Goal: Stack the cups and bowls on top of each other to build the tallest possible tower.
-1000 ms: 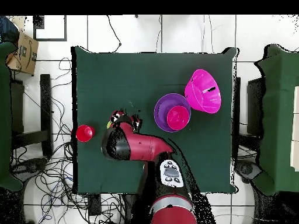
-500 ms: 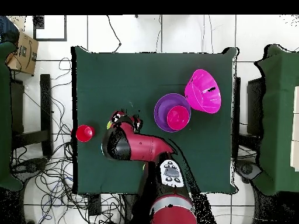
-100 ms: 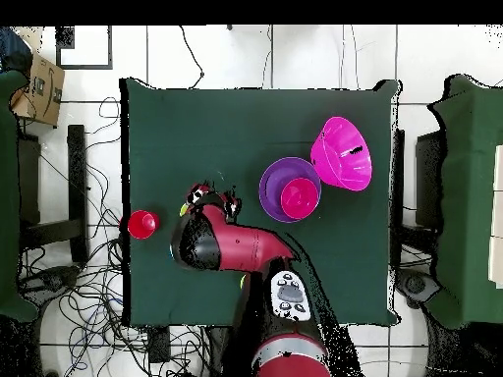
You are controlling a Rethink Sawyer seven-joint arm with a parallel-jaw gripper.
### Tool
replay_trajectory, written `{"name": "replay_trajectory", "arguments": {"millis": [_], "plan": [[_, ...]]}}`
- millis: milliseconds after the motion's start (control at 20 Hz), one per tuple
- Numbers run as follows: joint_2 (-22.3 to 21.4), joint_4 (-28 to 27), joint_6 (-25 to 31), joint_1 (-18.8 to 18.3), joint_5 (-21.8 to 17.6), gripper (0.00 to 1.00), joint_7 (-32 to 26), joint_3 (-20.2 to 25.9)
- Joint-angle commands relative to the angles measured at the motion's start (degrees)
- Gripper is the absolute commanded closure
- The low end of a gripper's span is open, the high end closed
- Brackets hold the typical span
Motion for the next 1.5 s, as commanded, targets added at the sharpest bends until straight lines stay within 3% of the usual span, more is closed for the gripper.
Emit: {"name": "replay_trajectory", "arguments": {"millis": [50,700,1500], "plan": [[-2.89,0.77,9.27,-1.17,2.08,0.0,7.55,5.08],[-3.25,4.11,9.48,-2.43,4.01,0.0,9.31,9.23],[-1.34,7.54,8.06,-1.56,5.97,0.0,9.75,9.67]]}}
